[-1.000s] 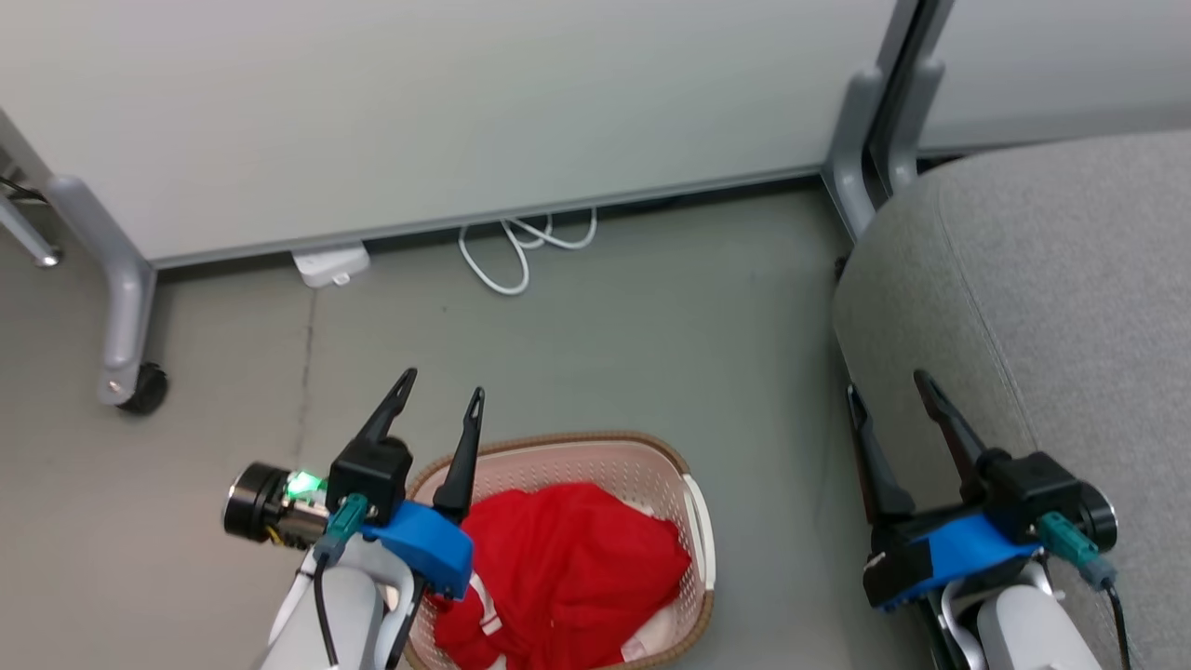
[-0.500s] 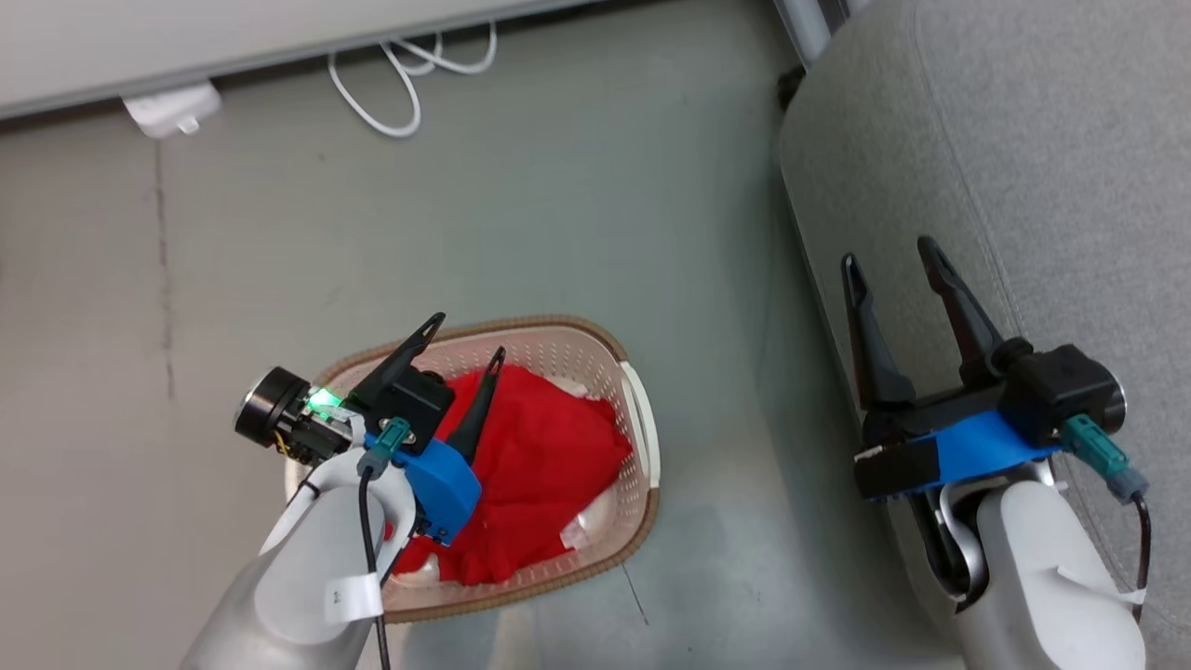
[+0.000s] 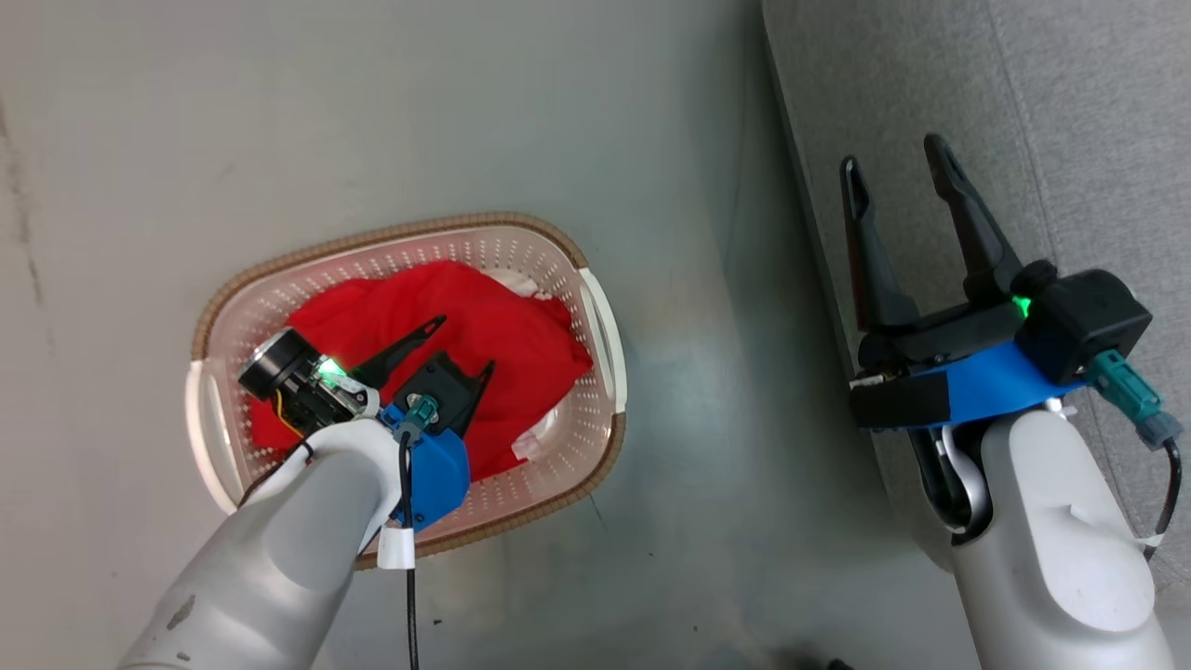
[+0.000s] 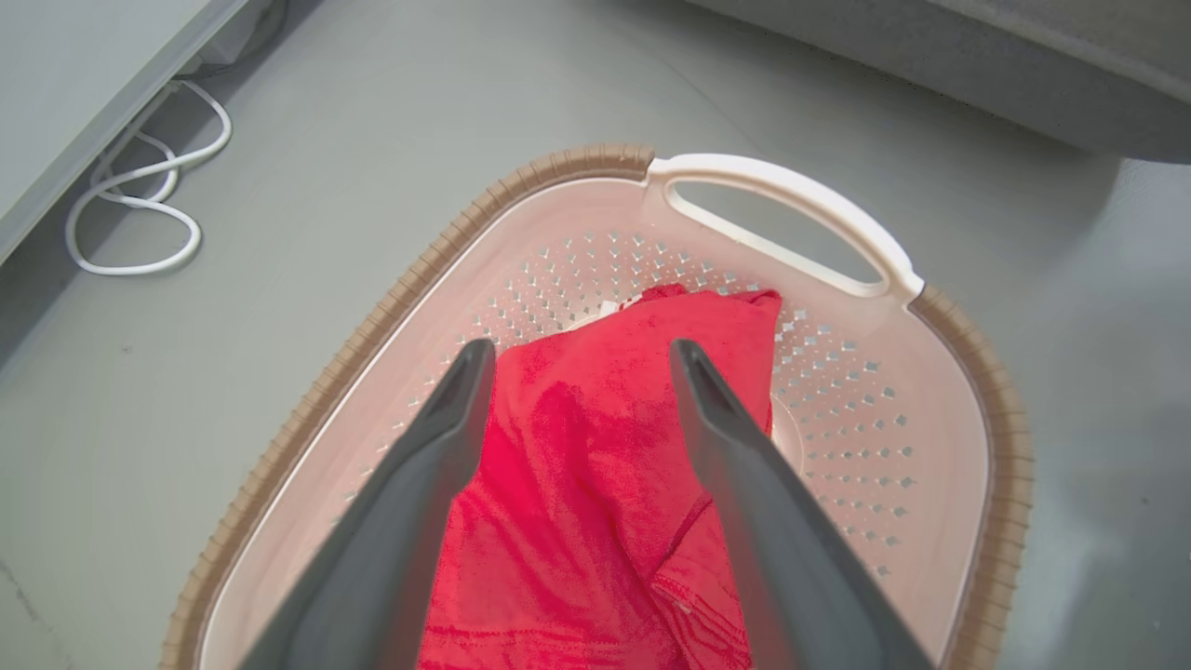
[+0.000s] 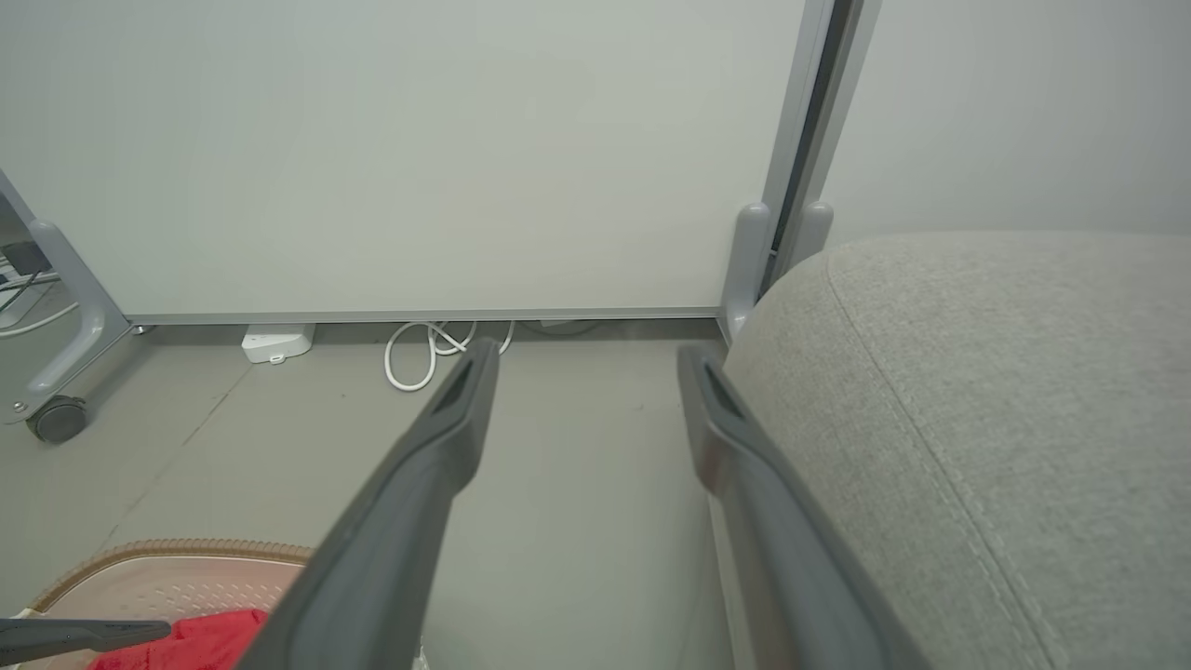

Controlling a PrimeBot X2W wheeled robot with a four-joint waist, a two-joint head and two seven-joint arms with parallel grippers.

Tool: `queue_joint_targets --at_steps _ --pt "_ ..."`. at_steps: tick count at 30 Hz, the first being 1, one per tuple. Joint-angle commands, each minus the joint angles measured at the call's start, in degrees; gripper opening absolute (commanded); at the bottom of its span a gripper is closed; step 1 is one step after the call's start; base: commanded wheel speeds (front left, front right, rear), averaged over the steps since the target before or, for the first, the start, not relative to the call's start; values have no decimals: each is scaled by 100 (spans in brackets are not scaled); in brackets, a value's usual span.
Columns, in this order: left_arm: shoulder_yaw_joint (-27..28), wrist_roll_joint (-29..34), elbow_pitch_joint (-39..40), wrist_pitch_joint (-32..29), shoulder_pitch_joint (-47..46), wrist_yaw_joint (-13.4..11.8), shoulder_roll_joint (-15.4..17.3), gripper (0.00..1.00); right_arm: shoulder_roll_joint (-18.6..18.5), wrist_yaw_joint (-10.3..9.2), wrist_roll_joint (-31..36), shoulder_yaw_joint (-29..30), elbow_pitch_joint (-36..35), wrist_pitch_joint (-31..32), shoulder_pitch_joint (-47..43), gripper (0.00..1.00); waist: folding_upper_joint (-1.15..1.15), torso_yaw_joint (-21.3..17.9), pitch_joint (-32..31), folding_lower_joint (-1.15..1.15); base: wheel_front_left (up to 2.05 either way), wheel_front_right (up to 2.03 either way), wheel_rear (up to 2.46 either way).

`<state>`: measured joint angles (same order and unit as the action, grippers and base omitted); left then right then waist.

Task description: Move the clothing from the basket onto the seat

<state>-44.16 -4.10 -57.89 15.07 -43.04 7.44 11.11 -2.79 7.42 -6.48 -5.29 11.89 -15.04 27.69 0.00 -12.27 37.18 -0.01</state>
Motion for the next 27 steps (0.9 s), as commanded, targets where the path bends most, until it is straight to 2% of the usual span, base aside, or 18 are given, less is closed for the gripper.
queue_joint_targets --at_steps 1,13,27 --pt "-101 -30 -96 16 -168 2 54 100 -18 13 -32 -11 -58 -22 133 100 0 -83 272 1 0 0 0" --pt "-1552 -181 -1260 -95 -753 2 23 100 -18 13 -8 -48 -278 -22 487 100 0 -204 1065 1 0 0 0" --pt "-2574 -700 -1505 -652 -1275 1 241 100 -17 13 -14 -7 -576 -22 778 100 0 -312 1796 1 0 0 0"
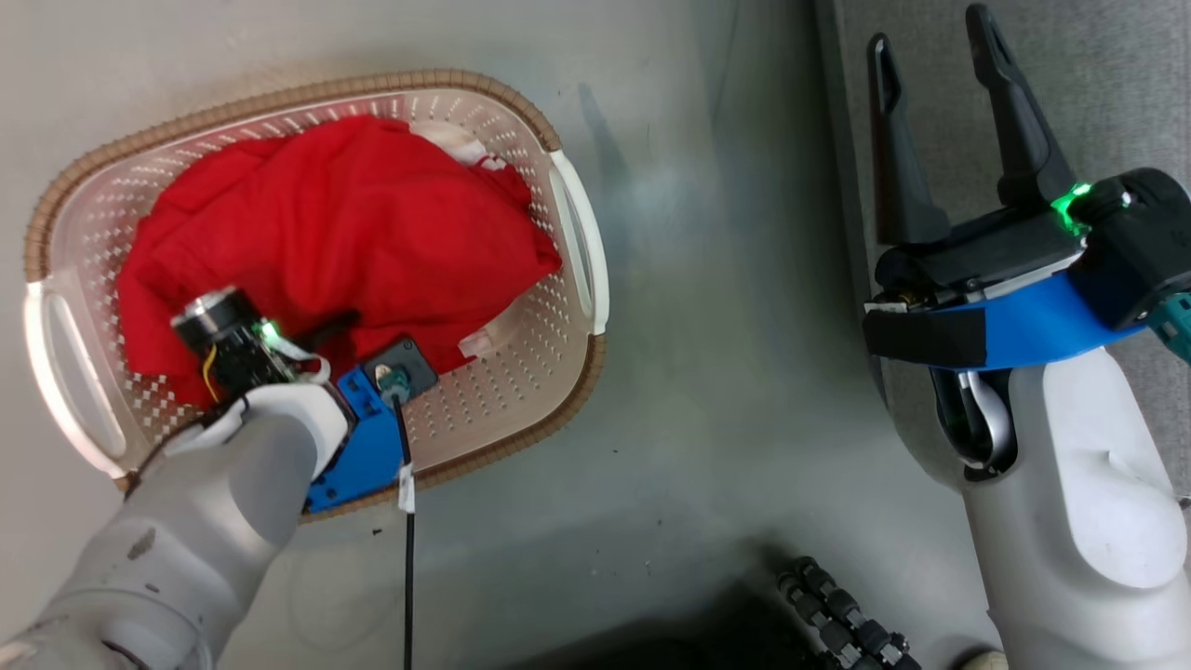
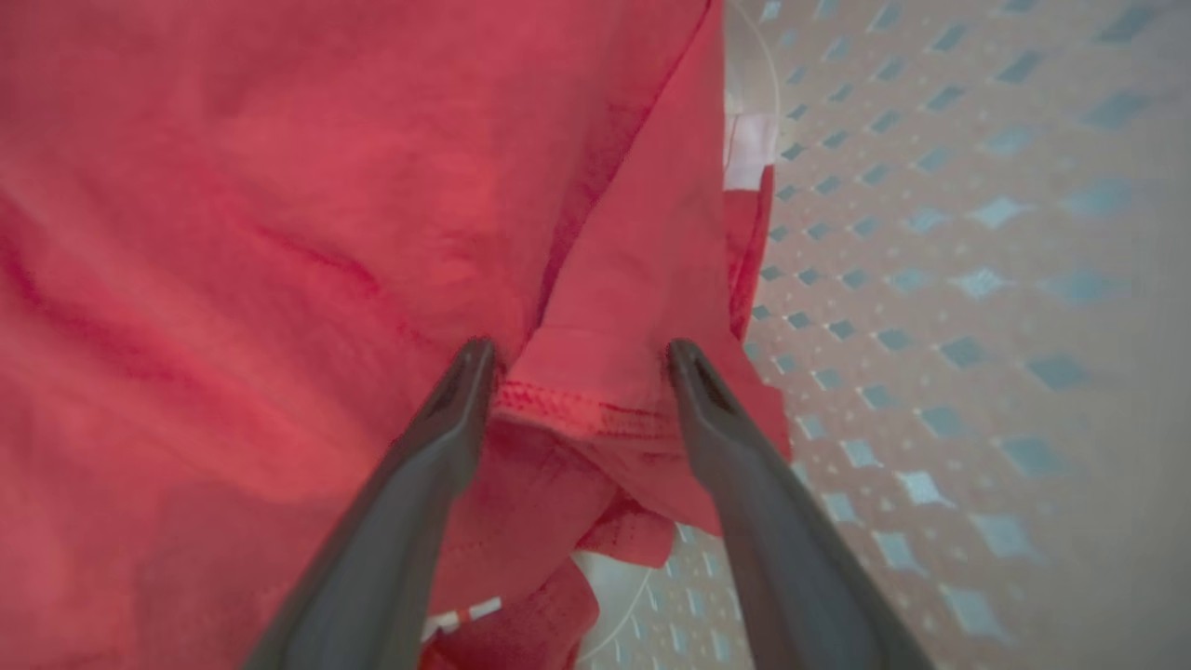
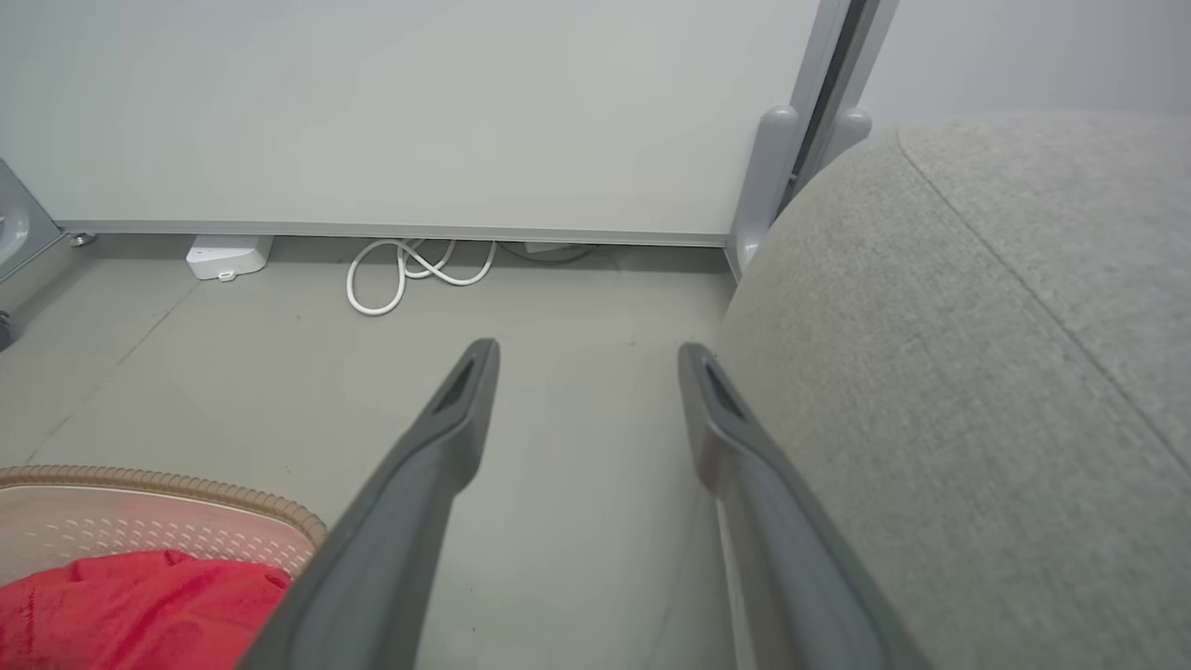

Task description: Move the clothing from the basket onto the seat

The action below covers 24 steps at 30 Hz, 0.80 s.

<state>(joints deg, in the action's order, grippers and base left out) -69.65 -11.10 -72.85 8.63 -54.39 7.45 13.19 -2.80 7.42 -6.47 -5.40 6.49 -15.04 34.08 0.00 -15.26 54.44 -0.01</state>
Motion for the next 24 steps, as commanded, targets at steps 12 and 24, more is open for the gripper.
queue_joint_targets --at_steps 12,24 --pt "-297 -126 -42 -176 -397 0 15 31 -17 13 9 36 -165 -22 154 100 0 22 315 1 0 0 0" --pt "-371 -320 8 -2 -272 1 -102 0 -16 13 56 74 -69 -22 140 100 0 137 125 1 0 0 0"
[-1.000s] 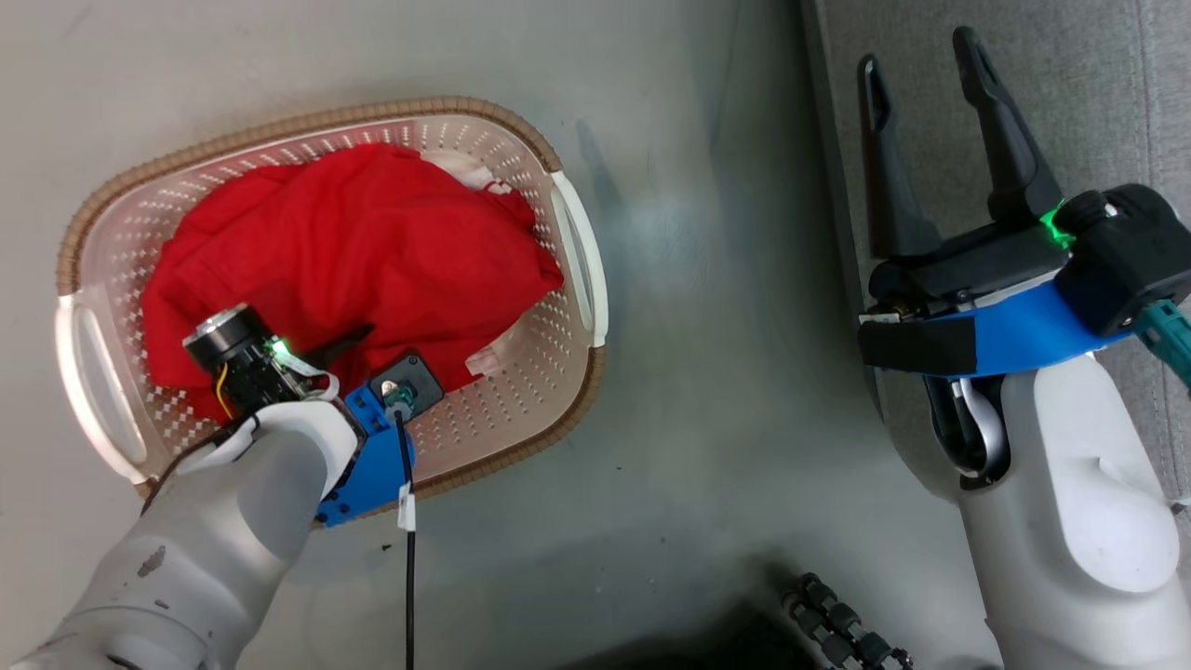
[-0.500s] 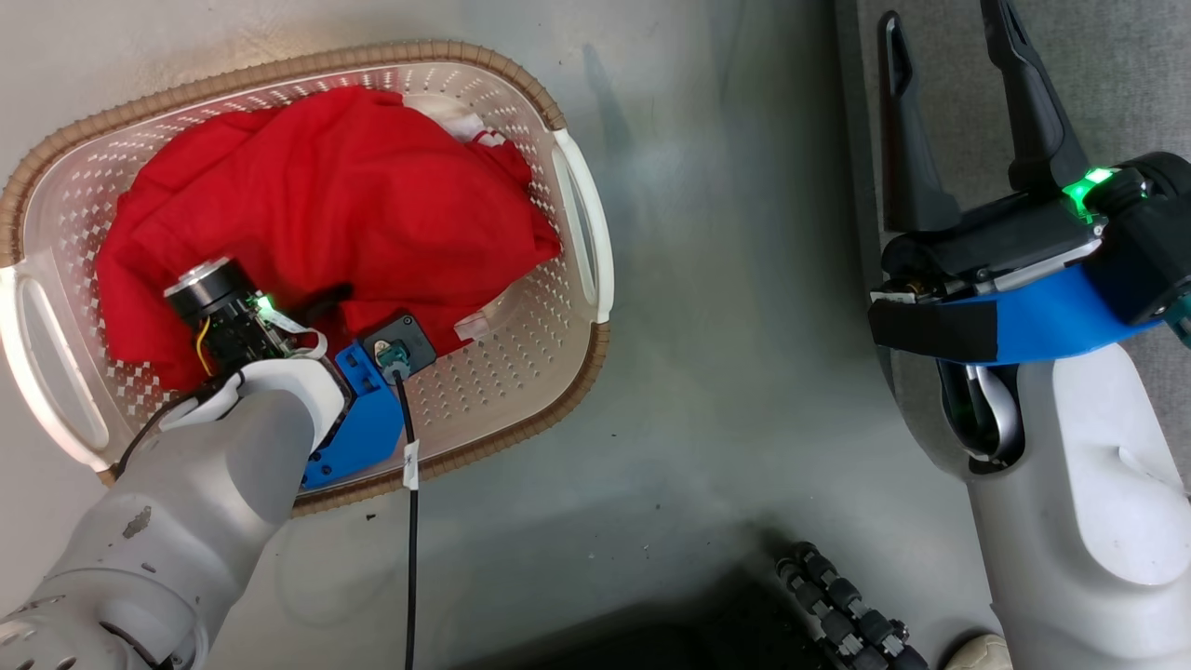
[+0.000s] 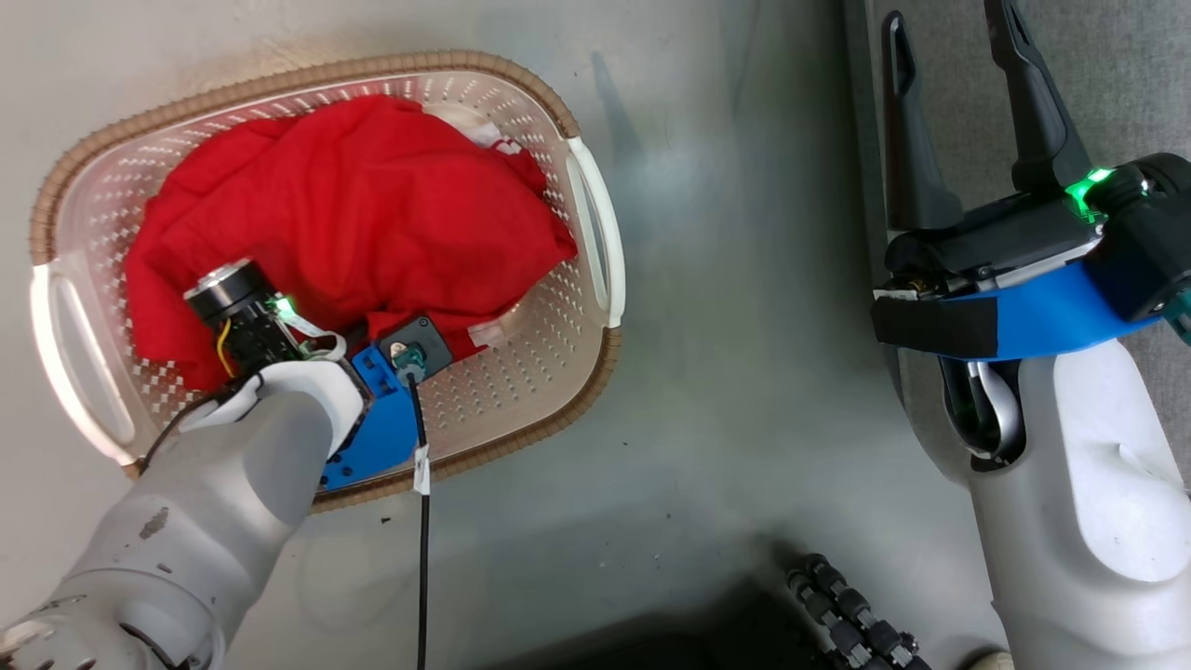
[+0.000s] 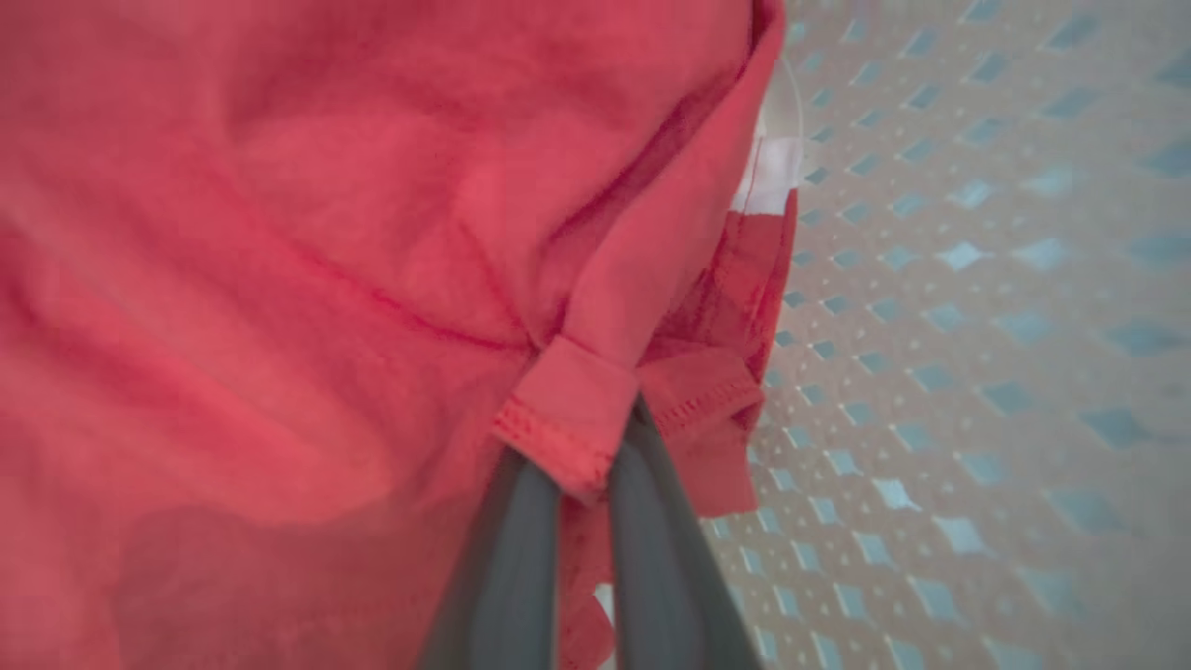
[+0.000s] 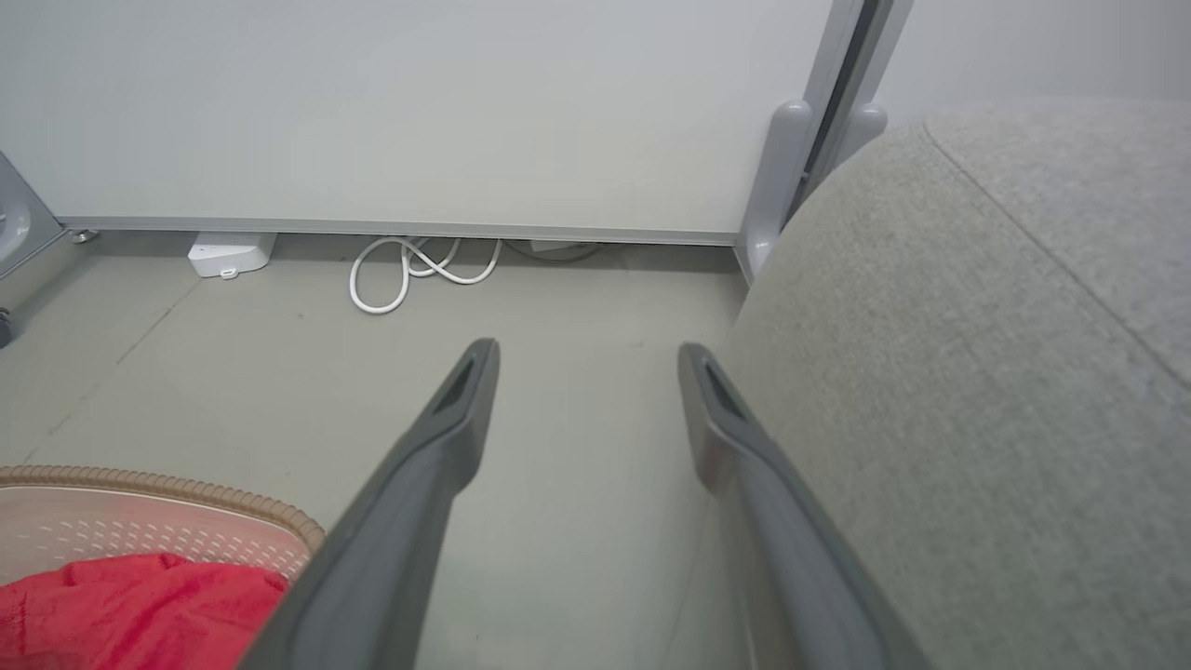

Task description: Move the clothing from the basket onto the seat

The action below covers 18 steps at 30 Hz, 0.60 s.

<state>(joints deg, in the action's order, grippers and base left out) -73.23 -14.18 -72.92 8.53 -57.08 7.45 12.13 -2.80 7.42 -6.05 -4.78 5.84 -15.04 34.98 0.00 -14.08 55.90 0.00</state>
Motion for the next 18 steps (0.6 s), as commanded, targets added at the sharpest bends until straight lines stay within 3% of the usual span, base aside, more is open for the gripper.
queue_joint_targets --at_steps 1,13,18 --pt "-13 -58 27 45 1 1 -22 0 -17 13 23 20 6 -22 41 100 0 40 -61 0 0 0 0" --pt "6 -572 180 555 150 1 -438 0 -18 7 230 116 182 -22 -188 100 0 394 -845 0 0 0 0" --pt "260 -879 328 663 276 -45 -580 0 -18 7 324 194 276 -22 -354 100 0 582 -1334 0 0 0 0"
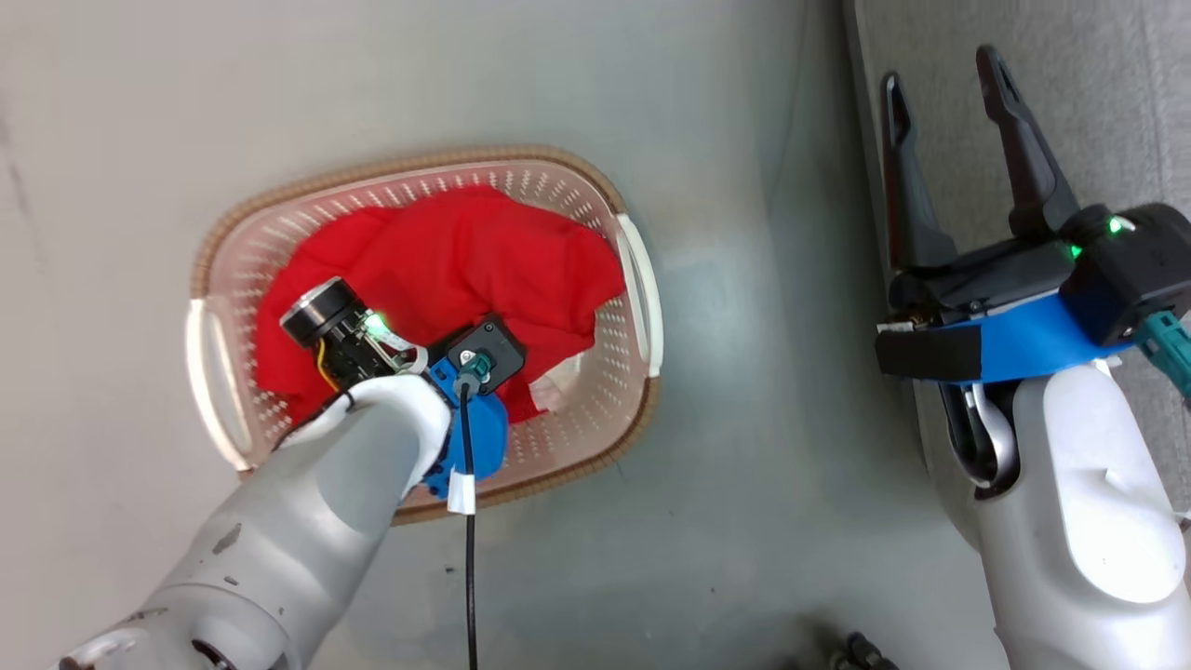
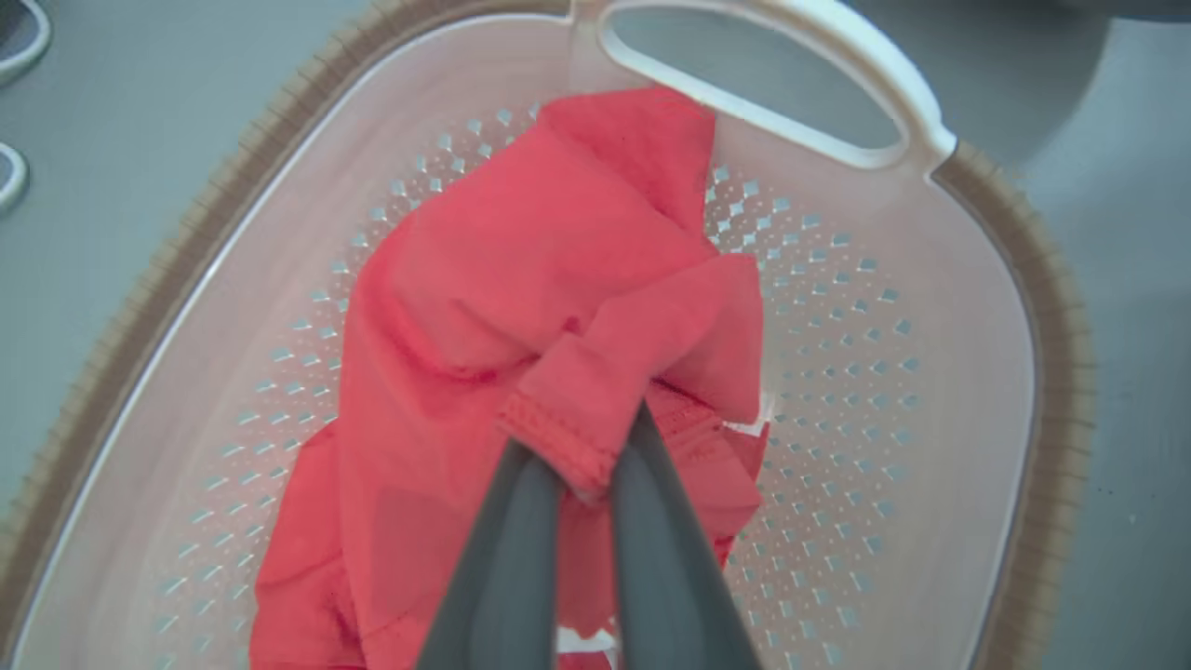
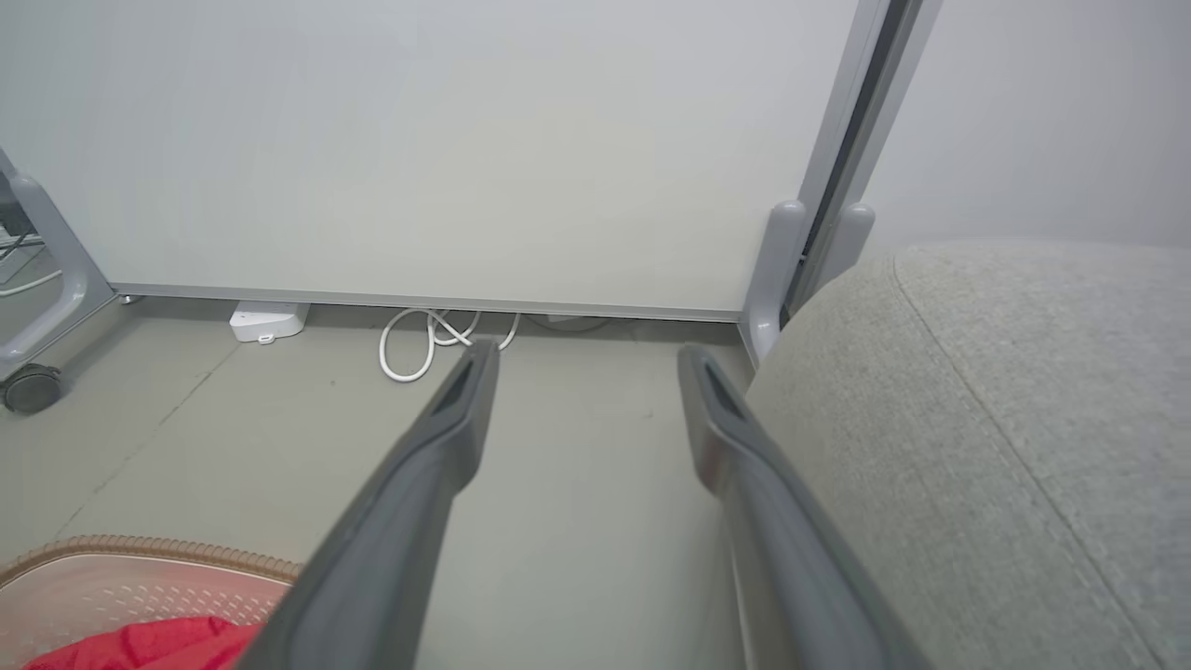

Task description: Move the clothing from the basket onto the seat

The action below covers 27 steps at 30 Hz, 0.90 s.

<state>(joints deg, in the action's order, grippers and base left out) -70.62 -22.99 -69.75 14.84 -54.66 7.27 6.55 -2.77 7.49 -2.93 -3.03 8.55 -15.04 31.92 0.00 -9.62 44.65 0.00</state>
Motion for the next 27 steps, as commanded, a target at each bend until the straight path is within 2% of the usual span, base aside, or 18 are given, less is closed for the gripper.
queue_joint_targets --at_steps 1,6,14,27 --pt "79 -59 93 42 69 -38 -47 0 -20 1 29 29 29 -22 -88 100 0 171 -301 0 0 0 0" --pt "449 -166 798 42 299 -215 54 0 -21 1 137 93 112 -22 -279 100 0 344 -794 0 0 0 0" --pt "1050 -1 1932 44 792 -411 222 0 -94 1 202 200 260 -22 -656 100 0 556 -1606 0 0 0 0" --pt "2210 260 3273 45 1480 -557 361 0 -149 1 157 395 433 -22 -1394 100 0 704 -2874 0 0 0 0"
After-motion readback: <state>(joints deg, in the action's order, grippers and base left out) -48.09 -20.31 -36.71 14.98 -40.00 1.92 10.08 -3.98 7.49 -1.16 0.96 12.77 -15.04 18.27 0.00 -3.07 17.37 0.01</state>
